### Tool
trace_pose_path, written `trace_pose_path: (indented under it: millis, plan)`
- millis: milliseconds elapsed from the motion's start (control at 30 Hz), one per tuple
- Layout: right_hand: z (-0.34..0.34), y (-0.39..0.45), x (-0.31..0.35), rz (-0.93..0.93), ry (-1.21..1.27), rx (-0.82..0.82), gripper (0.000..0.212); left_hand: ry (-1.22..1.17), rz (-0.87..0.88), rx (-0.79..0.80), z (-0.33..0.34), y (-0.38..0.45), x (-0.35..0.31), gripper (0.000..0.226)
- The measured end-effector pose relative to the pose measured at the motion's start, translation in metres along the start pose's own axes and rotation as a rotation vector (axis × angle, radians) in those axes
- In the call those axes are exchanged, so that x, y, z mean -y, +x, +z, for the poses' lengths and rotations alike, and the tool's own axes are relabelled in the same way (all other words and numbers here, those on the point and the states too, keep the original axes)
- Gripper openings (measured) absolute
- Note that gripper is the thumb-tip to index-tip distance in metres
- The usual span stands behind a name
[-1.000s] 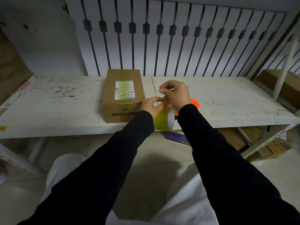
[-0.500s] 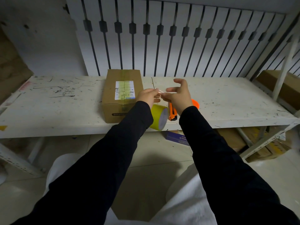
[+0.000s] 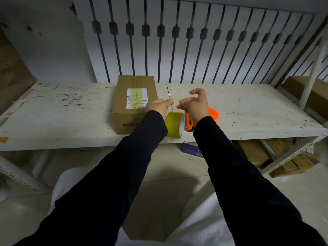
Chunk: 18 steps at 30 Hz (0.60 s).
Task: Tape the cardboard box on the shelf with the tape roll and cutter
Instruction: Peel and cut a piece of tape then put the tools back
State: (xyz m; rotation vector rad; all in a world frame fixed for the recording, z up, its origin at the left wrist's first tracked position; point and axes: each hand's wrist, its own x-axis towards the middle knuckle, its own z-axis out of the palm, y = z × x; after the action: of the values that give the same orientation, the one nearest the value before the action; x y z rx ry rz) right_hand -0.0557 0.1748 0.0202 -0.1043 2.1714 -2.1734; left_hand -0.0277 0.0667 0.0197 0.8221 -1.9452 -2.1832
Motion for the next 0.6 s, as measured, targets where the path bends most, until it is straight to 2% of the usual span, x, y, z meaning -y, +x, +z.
trace_pose_path:
  millis: [67, 200, 367, 600]
  plan:
    - [-0.0006, -0.0008, -0.0011, -0.033, -0.028, 0.020, 0.023, -0.049, -0.050, -0.004, -0.0027, 0.0016, -0.0007, 0.040]
    - [0.0021, -0.0008, -0.0049, -0.069, -0.103, 0.038, 0.022, -0.090, -0.092, -0.021, -0.0050, 0.0004, -0.0038, 0.044]
    - [0.0021, 0.0015, -0.0054, -0.039, -0.164, 0.044, 0.023, -0.110, -0.097, -0.042, -0.0039, -0.0003, -0.0038, 0.046]
    - [0.0035, 0.0018, -0.0051, -0.095, -0.264, -0.003, 0.021, -0.075, -0.061, -0.041, -0.0003, -0.0007, -0.0038, 0.042]
